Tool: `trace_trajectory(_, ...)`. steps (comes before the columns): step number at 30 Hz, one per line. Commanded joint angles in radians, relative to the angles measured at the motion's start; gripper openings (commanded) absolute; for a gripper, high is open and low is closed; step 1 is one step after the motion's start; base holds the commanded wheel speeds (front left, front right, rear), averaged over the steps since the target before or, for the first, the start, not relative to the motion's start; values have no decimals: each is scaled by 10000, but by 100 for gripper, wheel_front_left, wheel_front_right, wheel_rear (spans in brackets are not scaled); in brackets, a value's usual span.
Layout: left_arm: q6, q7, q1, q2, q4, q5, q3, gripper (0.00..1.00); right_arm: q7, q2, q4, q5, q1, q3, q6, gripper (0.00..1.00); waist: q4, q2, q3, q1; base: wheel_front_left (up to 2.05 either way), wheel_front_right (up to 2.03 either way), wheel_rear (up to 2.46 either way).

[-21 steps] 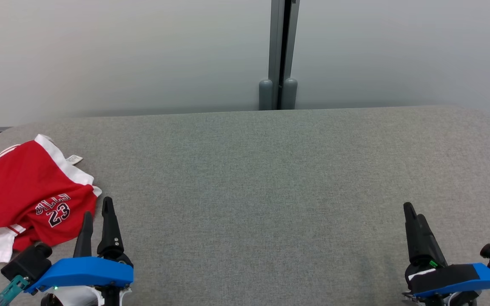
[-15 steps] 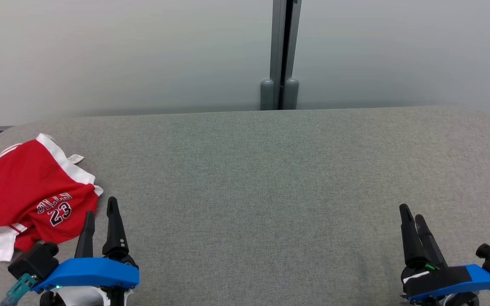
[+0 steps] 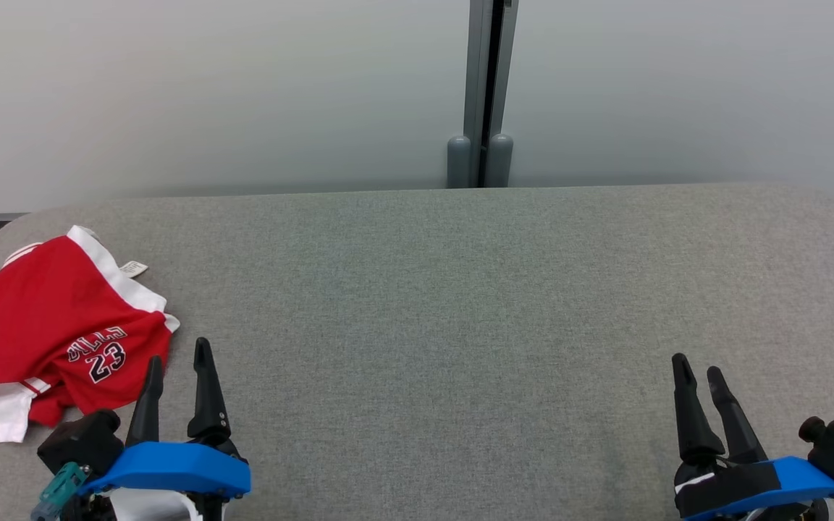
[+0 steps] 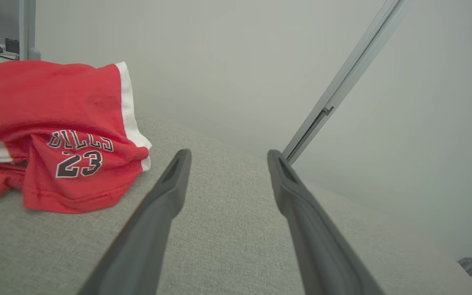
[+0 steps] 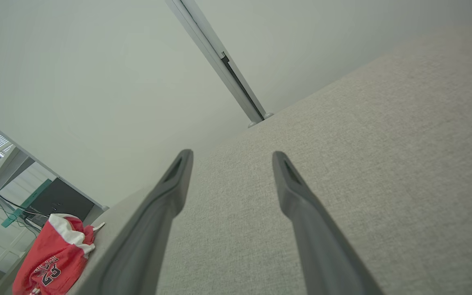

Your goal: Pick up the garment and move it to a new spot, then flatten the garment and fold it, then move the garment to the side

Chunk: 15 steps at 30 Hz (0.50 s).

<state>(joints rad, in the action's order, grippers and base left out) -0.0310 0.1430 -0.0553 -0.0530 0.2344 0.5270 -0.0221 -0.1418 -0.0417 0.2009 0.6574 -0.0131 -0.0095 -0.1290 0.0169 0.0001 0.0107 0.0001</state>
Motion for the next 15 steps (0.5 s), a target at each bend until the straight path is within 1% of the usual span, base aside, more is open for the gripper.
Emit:
trace_trajectory(1, 54, 119, -91, -67, -33, -372, -88, 100, -117, -86, -119, -363, 49, 18, -17, 100, 7, -1, -13, -1, 0, 0, 0)
trace_trajectory(15, 221, 459, -84, -72, 144, -1722, -287, 100, -461, -99, -92, -1835, 163, 51, -21, 100, 52, -1, -21, -1, 0, 0, 0)
